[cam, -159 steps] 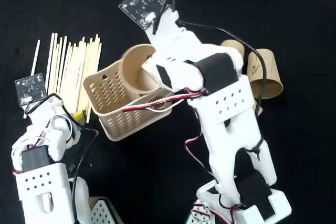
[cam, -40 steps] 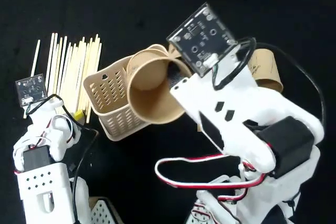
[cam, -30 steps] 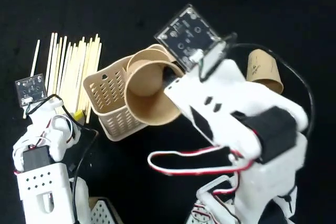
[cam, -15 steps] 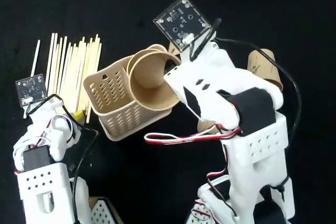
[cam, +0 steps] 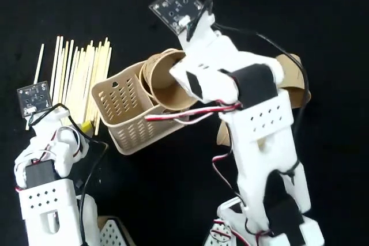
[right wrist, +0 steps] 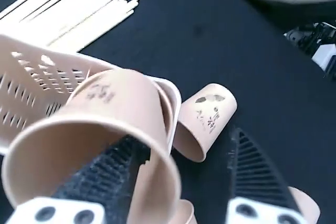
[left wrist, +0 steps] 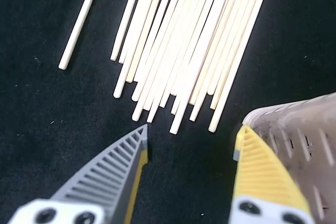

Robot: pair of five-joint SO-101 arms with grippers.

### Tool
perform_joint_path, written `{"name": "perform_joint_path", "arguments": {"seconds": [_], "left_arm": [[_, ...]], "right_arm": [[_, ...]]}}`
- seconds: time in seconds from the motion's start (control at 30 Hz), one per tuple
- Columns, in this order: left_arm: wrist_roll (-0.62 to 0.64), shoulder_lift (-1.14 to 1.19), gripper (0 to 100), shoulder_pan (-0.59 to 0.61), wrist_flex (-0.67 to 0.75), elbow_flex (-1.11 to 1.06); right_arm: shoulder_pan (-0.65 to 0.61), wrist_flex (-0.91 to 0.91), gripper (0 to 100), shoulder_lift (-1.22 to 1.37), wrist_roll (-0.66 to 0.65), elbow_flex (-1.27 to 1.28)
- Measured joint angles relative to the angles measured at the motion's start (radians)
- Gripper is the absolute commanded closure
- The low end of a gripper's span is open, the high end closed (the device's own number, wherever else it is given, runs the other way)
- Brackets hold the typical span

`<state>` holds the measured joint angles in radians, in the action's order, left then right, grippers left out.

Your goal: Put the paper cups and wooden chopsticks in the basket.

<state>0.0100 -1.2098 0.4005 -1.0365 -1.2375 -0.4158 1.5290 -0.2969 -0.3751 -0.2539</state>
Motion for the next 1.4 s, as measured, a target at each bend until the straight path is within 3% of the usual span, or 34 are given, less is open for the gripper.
{"name": "perform_joint_path", "arguments": {"seconds": [0.43, 0.77, 1.13, 1.4], "left_arm": [[0.0, 0.0, 74, 0.0, 0.0, 0.0], [0.0, 0.0, 74, 0.0, 0.0, 0.0], [0.0, 0.0, 74, 0.0, 0.0, 0.0], [0.0, 0.0, 74, 0.0, 0.0, 0.0]], "right_arm": [[-0.08, 0.0, 74.4, 0.198, 0.0, -0.252], [0.0, 0.023, 74.4, 0.285, -0.02, -0.353], [0.184, 0.164, 74.5, 0.255, -0.224, -0.414], [0.315, 0.018, 86.0, 0.279, -0.471, -0.035]]}}
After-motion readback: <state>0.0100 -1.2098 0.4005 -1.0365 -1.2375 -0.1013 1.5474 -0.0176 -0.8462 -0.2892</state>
